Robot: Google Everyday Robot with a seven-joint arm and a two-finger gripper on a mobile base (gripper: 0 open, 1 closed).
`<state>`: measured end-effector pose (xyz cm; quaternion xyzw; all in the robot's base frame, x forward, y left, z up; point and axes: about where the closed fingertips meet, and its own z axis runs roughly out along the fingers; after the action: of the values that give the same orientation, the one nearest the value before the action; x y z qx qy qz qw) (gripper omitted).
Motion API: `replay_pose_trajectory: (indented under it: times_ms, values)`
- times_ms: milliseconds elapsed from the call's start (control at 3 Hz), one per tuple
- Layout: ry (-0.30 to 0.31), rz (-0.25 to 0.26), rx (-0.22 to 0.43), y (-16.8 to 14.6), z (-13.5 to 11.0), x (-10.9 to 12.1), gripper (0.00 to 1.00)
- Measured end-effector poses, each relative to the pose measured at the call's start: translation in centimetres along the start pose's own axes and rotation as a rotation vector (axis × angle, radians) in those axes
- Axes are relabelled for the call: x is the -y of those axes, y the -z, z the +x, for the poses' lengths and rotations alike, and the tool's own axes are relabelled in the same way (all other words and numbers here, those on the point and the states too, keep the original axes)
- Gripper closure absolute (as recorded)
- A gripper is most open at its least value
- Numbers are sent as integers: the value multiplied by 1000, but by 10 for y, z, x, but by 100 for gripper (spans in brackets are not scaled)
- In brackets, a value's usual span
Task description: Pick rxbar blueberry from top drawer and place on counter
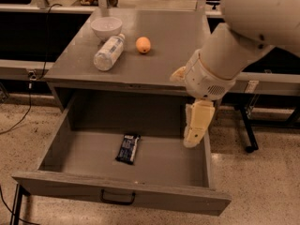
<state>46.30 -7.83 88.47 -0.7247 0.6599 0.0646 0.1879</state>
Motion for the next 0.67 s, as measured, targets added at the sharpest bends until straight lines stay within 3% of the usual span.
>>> replay_pose_trajectory:
  times_ms: [333, 667]
  values:
    - [85, -133, 34, -66, -20, -2, 0]
    - [150, -213, 139, -144, -34, -1, 0]
